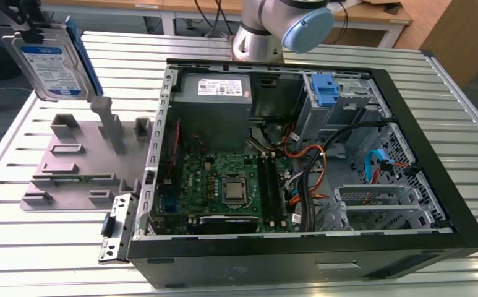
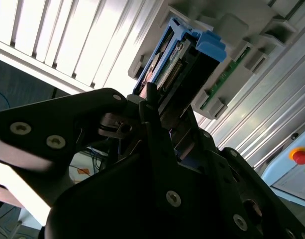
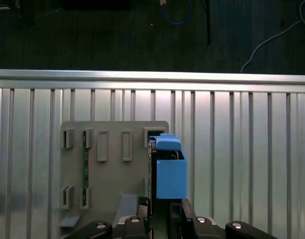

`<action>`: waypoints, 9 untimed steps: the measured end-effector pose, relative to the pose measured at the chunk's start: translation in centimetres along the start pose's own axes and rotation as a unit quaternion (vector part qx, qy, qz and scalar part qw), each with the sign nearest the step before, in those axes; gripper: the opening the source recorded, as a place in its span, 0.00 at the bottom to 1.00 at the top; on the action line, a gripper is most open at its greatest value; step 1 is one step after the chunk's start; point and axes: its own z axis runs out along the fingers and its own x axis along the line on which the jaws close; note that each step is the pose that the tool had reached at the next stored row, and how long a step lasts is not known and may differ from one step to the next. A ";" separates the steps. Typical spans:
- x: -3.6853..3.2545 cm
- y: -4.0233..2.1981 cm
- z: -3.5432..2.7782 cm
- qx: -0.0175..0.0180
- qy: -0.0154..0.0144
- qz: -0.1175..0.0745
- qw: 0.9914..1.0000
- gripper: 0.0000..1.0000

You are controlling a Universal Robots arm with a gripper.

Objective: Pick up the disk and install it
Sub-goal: 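Pick up the disk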

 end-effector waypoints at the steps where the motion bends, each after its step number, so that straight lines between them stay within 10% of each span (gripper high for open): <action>1: -0.01 0.00 -0.23 0.000 0.000 0.000 1.000 0.35; 9: -0.07 0.03 -1.74 0.000 0.000 0.000 1.000 0.35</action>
